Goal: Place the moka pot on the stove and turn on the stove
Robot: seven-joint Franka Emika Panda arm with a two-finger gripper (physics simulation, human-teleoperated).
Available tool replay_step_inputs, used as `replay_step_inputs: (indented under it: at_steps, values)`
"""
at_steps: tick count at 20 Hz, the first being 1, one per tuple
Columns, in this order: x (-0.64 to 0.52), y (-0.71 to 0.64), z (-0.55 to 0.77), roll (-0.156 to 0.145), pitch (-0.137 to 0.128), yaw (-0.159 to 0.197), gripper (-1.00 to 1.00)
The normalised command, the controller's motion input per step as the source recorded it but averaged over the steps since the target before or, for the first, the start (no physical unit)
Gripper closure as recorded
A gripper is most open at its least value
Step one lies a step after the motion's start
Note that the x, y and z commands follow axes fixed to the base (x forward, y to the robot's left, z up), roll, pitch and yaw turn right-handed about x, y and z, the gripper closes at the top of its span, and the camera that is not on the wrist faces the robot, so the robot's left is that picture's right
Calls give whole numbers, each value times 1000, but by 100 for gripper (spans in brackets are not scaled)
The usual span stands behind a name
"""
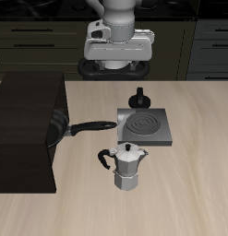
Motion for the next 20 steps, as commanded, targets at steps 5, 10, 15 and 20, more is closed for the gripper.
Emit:
replay_step_inputs:
  at_steps: [5,10,15,20]
  values:
    - [233,134,-6,11,-13,-6,-100]
    - [232,36,69,-6,-3,5,-100]
    - [208,-23,93,-20,-5,-7,-100]
    - [173,39,-5,-16,10,22,-100]
